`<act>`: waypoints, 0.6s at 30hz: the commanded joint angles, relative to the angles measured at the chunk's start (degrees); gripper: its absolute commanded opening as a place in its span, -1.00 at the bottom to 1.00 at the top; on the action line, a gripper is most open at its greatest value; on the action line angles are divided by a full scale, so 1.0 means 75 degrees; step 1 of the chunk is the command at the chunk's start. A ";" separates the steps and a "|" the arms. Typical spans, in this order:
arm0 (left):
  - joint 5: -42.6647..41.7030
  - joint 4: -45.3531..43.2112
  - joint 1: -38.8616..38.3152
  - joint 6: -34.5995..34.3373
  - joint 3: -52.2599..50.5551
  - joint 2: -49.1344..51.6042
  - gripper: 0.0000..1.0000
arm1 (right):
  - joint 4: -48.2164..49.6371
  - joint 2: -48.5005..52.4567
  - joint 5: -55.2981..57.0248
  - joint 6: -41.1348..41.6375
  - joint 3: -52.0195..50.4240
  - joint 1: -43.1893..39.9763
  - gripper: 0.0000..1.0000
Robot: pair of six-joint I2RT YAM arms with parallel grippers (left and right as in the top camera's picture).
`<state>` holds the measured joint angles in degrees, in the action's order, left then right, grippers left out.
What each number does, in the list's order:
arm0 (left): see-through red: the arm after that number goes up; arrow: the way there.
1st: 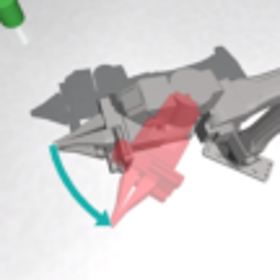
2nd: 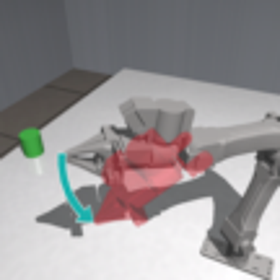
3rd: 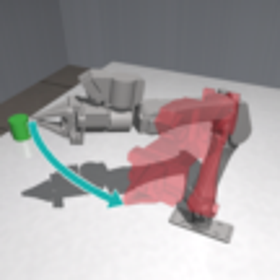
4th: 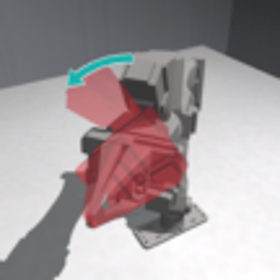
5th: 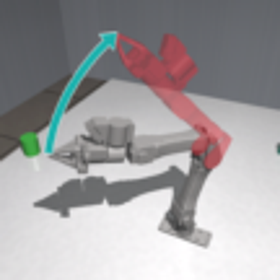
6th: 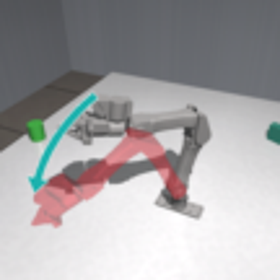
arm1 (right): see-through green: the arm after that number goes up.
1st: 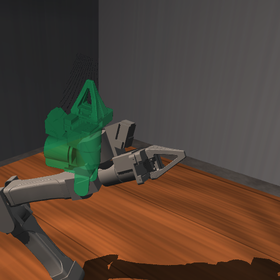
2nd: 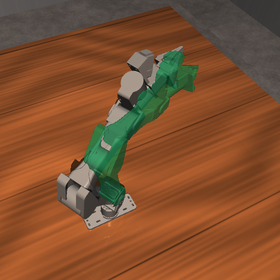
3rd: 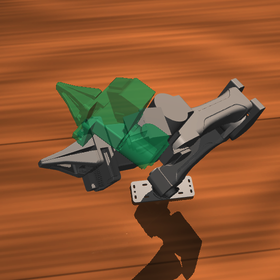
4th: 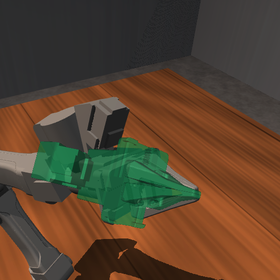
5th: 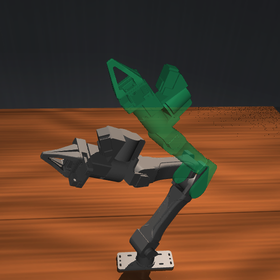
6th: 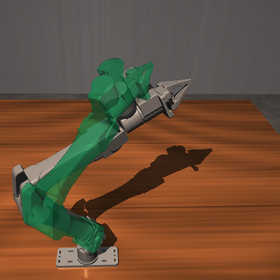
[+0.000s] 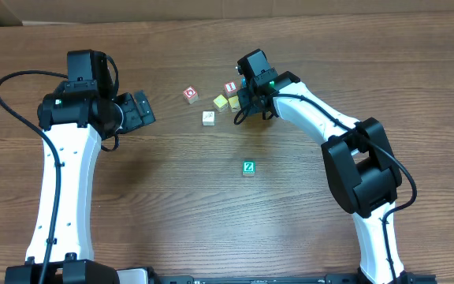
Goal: Flip 4 blocks
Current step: 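Move the right gripper back over the cluster above the blue P block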
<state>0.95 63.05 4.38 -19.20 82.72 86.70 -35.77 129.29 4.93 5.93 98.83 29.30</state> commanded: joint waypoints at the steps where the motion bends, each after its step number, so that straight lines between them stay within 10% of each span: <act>1: 0.0076 0.0015 0.0015 -0.0070 0.0085 0.0064 0.99 | 0.0079 0.0099 0.0082 -0.0029 -0.0032 0.0026 -0.25; 18: 0.0076 0.0015 0.0015 -0.0070 0.0085 0.0064 0.99 | 0.0192 0.0099 0.0076 -0.0023 -0.0032 0.0026 0.05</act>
<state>0.95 63.05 4.38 -19.20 82.72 86.70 -34.35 129.29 4.97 5.78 98.83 29.30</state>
